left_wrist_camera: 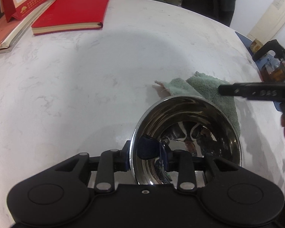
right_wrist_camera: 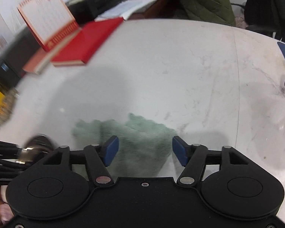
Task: Clean bowl
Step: 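Lift the cloth out of the bowl with the right gripper, then wipe the cloth over the bowl's outer wall with the right gripper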
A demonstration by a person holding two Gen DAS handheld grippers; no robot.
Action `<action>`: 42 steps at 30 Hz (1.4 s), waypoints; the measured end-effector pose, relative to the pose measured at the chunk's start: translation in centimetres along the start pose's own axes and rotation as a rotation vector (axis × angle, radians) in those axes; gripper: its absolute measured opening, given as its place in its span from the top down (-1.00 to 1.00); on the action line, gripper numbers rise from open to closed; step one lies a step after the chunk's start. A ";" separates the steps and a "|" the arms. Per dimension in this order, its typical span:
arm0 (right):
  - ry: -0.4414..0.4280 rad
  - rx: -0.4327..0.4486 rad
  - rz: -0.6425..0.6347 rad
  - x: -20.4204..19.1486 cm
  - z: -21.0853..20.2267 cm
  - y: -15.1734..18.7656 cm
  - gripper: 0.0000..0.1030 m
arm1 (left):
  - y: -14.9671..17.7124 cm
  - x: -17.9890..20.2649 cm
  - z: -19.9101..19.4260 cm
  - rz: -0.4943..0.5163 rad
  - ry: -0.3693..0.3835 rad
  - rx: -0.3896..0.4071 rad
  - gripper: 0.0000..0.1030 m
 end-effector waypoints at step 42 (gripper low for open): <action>-0.449 0.015 0.218 -7.1 -2.2 1.2 0.54 | -0.1 -0.3 0.2 -0.070 0.016 -0.010 0.38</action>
Point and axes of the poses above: each gripper's, at about its wrist camera, not at the fingertips, and z roughly the way its jaws point, x to its right, y to its underside, the point moved 9 cm from there along z, roughly the way its jaws point, and after that the axes turned 1 degree about -x, right-handed, at the moved point
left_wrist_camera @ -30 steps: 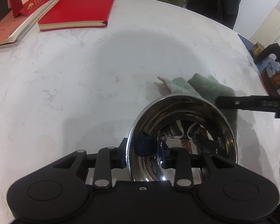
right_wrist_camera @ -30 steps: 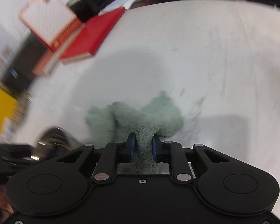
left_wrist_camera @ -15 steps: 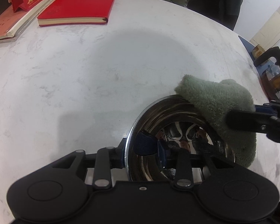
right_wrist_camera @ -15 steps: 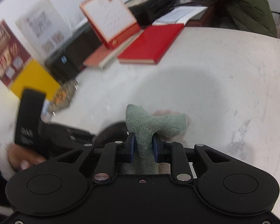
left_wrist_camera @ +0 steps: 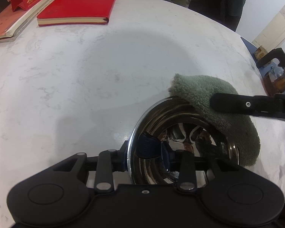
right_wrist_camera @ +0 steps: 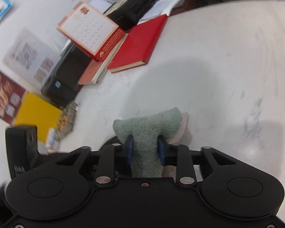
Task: Clean bowl
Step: 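Wipe the cloth over the bowl's outer wall with the right gripper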
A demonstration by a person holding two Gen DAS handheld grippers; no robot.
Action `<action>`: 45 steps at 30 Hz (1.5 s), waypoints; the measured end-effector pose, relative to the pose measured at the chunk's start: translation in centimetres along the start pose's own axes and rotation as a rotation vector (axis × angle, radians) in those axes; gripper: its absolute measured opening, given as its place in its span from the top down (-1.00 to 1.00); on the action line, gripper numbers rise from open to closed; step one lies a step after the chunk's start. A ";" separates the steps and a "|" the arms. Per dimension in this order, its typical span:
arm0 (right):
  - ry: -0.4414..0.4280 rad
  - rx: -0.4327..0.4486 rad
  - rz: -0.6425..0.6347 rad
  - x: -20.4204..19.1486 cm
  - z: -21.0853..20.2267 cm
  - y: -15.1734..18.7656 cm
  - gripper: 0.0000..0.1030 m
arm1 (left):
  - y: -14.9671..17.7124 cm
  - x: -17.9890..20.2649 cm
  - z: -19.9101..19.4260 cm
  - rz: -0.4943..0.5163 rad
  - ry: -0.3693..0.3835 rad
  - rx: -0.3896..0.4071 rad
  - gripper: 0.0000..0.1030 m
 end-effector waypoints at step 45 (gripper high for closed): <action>-0.105 -0.097 0.275 3.4 -1.8 3.4 0.53 | -0.2 -0.2 0.2 -0.002 0.045 0.009 0.33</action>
Point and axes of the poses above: each gripper's, at about its wrist camera, not at the fingertips, and z roughly the way its jaws point, x to its right, y to its underside, the point moved 9 cm from there along z, roughly the way its jaws point, and after that the axes turned 1 degree about -x, right-handed, at the moved point
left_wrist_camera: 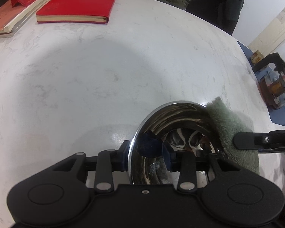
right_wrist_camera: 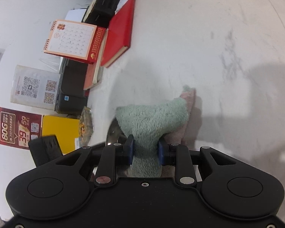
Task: Clean bowl
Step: 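Wipe the cloth over the bowl's outer wall with the right gripper, then rub the cloth around the outside of the bowl with the right gripper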
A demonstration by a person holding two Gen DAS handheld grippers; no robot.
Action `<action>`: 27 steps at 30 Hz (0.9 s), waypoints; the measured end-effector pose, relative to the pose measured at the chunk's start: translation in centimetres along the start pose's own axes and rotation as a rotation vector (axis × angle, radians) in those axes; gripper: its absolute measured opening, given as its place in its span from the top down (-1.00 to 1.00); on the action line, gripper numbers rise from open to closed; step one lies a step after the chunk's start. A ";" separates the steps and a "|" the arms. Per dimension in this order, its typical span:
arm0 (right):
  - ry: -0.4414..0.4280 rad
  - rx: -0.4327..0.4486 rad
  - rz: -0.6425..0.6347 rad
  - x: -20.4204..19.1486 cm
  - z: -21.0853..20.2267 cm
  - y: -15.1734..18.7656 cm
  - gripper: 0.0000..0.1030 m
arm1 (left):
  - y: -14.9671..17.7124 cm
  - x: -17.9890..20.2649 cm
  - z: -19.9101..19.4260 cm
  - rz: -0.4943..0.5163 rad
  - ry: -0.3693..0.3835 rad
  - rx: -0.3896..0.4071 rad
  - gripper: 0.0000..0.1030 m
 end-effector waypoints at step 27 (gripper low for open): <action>0.004 0.024 0.003 -0.5 0.5 0.8 0.54 | 0.4 -2.0 -2.6 -0.095 -0.032 0.113 0.73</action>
Point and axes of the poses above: each gripper's, at about its wrist camera, not at the fingertips, and z roughly the way its jaws point, x to its right, y to its underside, the point moved 9 cm from there along z, roughly the way its jaws point, and after that the axes turned 1 degree about -x, right-handed, at the moved point
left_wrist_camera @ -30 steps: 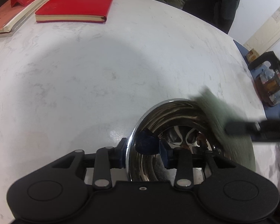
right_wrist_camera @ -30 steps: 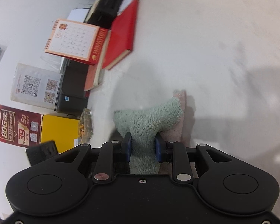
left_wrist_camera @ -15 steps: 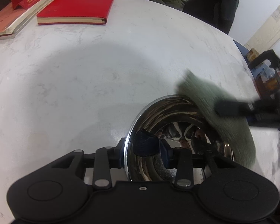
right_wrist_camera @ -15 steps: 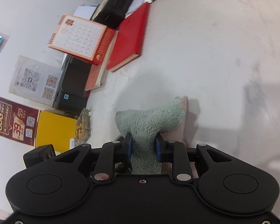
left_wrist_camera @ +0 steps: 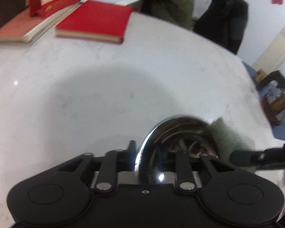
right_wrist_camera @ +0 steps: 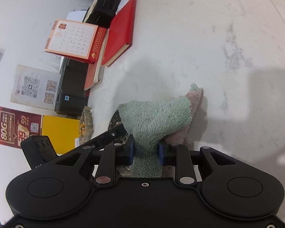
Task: Clean bowl
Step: 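Rub the cloth around the outside of the bowl with the right gripper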
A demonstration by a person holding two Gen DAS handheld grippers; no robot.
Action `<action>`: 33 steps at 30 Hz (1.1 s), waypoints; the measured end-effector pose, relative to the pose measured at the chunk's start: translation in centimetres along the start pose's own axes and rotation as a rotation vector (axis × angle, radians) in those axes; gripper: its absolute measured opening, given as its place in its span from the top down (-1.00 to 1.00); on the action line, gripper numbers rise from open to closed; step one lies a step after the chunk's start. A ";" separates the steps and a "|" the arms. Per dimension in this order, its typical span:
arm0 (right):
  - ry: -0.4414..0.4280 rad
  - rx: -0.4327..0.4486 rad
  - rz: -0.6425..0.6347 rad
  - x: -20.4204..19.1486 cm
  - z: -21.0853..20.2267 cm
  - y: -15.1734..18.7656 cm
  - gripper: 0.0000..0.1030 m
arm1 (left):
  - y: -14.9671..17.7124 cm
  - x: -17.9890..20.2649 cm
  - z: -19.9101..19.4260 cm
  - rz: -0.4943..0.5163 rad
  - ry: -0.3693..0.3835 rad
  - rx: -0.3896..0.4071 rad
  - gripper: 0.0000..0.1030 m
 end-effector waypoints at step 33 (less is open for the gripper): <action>0.133 -0.049 -0.242 -2.6 0.9 0.1 0.54 | 2.0 -0.6 0.0 -0.099 -0.016 -0.029 0.59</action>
Point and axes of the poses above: each gripper's, at about its wrist camera, not at the fingertips, and z roughly the way its jaws point, x to its right, y to its underside, the point moved 9 cm from there along z, roughly the way its jaws point, and after that the axes turned 1 degree about -x, right-handed, at the moved point
